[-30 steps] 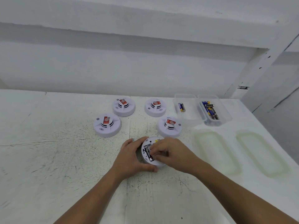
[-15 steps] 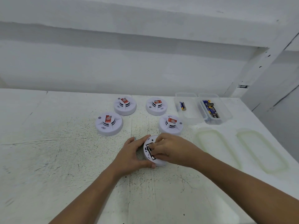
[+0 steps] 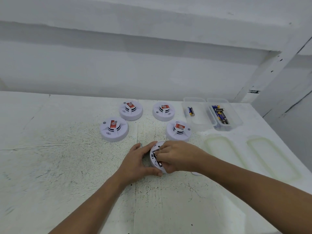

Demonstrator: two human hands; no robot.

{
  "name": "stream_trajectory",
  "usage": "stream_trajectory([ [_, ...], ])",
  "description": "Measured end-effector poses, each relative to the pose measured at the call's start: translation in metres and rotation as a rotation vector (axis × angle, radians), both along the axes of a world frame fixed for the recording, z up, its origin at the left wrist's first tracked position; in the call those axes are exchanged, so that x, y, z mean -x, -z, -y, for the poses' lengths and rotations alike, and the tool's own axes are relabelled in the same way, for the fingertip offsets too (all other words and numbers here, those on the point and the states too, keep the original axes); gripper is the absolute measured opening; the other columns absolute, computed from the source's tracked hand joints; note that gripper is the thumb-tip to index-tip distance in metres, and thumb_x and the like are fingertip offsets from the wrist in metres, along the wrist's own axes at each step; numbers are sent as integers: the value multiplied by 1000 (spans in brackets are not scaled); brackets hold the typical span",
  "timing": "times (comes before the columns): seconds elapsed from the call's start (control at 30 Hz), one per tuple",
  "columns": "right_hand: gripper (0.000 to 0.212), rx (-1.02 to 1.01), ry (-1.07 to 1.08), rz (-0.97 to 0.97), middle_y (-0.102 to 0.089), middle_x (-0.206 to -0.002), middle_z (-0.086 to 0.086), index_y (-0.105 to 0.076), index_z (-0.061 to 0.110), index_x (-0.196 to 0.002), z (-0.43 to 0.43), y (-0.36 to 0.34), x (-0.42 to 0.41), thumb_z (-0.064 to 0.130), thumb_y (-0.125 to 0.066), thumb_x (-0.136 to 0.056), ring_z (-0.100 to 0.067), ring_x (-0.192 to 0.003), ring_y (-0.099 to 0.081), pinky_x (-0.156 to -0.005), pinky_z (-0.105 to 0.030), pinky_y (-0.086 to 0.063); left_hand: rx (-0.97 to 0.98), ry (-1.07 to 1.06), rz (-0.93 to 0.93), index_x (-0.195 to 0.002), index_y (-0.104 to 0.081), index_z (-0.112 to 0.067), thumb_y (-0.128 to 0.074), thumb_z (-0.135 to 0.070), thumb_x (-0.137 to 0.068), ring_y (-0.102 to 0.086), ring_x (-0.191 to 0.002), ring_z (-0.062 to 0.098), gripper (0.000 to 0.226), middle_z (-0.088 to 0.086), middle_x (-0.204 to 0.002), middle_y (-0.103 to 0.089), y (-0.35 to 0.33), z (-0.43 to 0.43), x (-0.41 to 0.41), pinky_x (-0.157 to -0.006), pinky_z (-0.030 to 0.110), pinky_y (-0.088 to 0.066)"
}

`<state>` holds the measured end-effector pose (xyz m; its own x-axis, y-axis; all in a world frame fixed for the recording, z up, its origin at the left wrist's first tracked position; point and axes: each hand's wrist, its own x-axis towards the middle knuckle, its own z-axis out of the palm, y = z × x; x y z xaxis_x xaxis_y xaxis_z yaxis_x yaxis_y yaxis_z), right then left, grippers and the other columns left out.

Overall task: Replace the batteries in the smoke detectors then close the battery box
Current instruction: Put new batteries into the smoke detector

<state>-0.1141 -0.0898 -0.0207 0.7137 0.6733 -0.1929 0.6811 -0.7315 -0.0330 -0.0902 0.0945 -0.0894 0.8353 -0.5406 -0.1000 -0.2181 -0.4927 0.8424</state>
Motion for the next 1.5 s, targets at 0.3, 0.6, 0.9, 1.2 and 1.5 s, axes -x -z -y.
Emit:
stream_trajectory([
  [0.3, 22, -323, 277, -40, -64, -83, -4, -66, 11, -88, 1, 0, 19, 31, -59, -85, -16, -83, -54, -70, -29, -44, 31, -21, 11, -135, -35, -52, -88, -49, -52, -17, -136, 6, 98, -38, -126, -45, 6, 2, 1, -114, 32, -20],
  [0.6, 19, -410, 441, 22, -67, -89, -1, -68, 12, -95, -4, 8, 27, 8, -53, -84, -18, -83, -52, -70, -26, -39, 13, -51, 10, -137, -38, -49, -89, -48, -49, -19, -140, 11, 102, -39, -125, -45, 9, 2, 1, -108, 27, -22],
  [0.9, 17, -1258, 1029, -334, -71, -82, -9, -69, 6, -82, 42, -20, -16, -9, -66, -78, -13, -67, -64, -62, -23, -53, -19, -68, -21, -129, -33, -59, -89, -52, -43, -17, -141, 10, 103, -44, -118, -36, 7, 4, -1, -108, 33, -23],
  [1.2, 8, -903, 1276, 147, -65, -76, -6, -68, -1, -79, 118, -22, -105, -1, -61, -81, -20, -72, -59, -66, -31, -51, -49, -114, -48, -125, -36, -64, -89, -57, -34, -17, -142, 6, 105, -23, -138, -45, 5, 5, -1, -113, 38, -26],
  [1.5, 39, -342, 1229, 202, -35, -57, -4, -27, 11, -58, 125, 15, -133, -12, -46, -84, -13, -49, -35, -41, -22, -25, -25, -123, -40, -128, -44, -59, -87, -65, -27, -42, -127, 20, 110, -24, -110, -50, 10, 6, -2, -104, 45, -40],
])
